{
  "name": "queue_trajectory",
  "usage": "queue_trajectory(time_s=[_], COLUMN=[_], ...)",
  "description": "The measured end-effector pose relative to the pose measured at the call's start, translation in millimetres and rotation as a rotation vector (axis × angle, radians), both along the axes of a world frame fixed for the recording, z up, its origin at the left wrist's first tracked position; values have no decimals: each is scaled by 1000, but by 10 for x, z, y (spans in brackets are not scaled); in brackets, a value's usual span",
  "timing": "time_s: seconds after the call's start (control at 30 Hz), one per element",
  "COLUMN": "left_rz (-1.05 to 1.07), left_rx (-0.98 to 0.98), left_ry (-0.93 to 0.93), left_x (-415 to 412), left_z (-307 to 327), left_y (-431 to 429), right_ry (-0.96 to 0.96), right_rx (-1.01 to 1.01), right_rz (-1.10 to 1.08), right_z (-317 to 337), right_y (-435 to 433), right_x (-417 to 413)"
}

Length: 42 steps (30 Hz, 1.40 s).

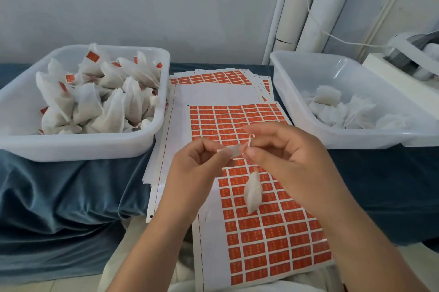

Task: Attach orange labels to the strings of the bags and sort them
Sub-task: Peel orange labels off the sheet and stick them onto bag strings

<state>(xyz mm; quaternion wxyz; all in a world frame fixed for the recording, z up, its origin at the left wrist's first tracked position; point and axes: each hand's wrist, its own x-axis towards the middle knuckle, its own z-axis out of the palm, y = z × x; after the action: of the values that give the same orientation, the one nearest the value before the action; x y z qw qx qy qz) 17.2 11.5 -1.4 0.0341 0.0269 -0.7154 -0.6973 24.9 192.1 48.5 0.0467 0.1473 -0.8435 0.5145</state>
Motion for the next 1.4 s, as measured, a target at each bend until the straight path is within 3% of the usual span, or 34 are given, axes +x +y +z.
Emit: queue_trajectory(time_s=[0.47,0.97,1.2,1.4], left_rz=[-264,-141,-155,-356], left_rx=[118,-96,-7,343], left_ry=[135,169,-138,-301], left_x=[101,91,31,-50], left_z=[54,48,45,-12], left_y=[-22,-13,-64,-168], right_ry=[117,50,84,130], right_rx=[68,62,32,-23], right_rz=[2,54,41,57], right_z=[63,-81,-79,-70], right_y=[-20,-44,-58,-72], right_x=[53,-45,-39,-16])
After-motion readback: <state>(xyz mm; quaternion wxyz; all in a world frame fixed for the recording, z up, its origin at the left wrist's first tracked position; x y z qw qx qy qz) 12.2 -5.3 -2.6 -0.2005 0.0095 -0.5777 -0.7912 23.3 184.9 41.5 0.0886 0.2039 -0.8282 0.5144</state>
